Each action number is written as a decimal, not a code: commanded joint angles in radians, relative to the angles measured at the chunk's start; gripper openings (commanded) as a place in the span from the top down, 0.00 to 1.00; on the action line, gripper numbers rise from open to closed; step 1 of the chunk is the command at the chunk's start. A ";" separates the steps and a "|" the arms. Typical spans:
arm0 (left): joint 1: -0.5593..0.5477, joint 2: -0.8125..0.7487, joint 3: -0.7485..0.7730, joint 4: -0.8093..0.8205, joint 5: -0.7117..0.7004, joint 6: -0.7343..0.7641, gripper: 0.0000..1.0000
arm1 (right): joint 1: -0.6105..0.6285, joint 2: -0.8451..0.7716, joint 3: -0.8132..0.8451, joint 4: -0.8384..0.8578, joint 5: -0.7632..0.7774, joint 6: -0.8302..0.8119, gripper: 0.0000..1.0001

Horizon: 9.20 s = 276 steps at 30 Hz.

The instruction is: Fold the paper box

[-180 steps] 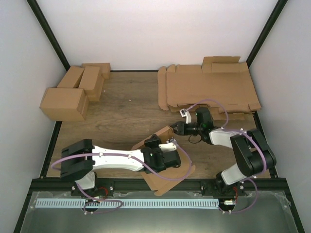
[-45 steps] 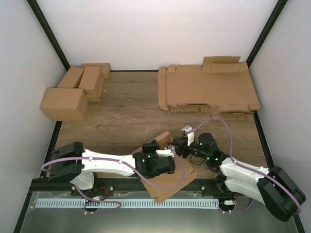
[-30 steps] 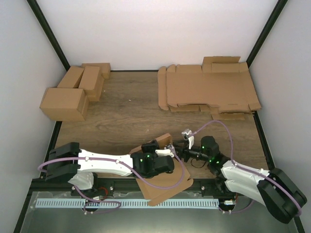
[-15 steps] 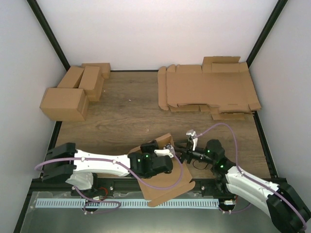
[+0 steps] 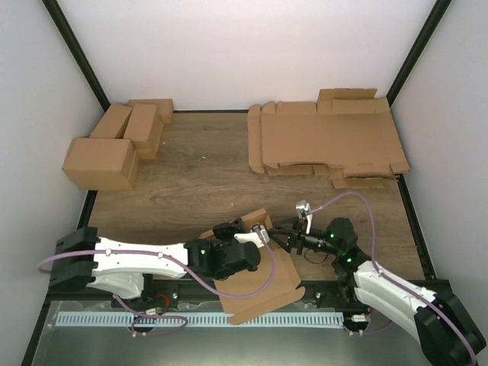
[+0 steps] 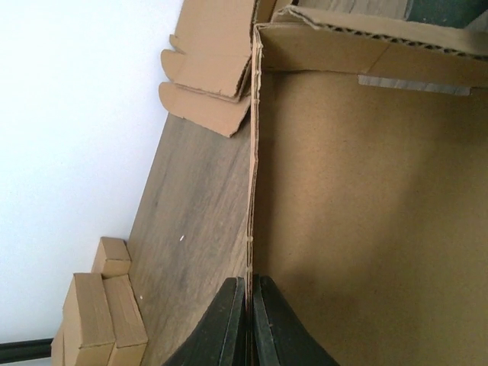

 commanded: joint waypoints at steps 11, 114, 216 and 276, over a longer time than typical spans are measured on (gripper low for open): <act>-0.005 -0.075 -0.022 0.108 0.047 0.022 0.96 | -0.032 0.064 0.025 0.072 -0.060 0.052 0.62; 0.044 0.194 0.078 -0.007 0.183 -0.062 0.96 | 0.399 0.504 0.185 0.063 0.933 -0.206 0.86; 0.792 -0.535 -0.065 -0.287 1.160 -1.105 0.24 | 0.123 0.659 0.569 -0.421 0.944 0.485 0.99; 0.675 0.023 0.532 -0.760 0.783 -0.411 0.96 | -0.213 0.598 0.826 -0.483 0.010 0.144 0.56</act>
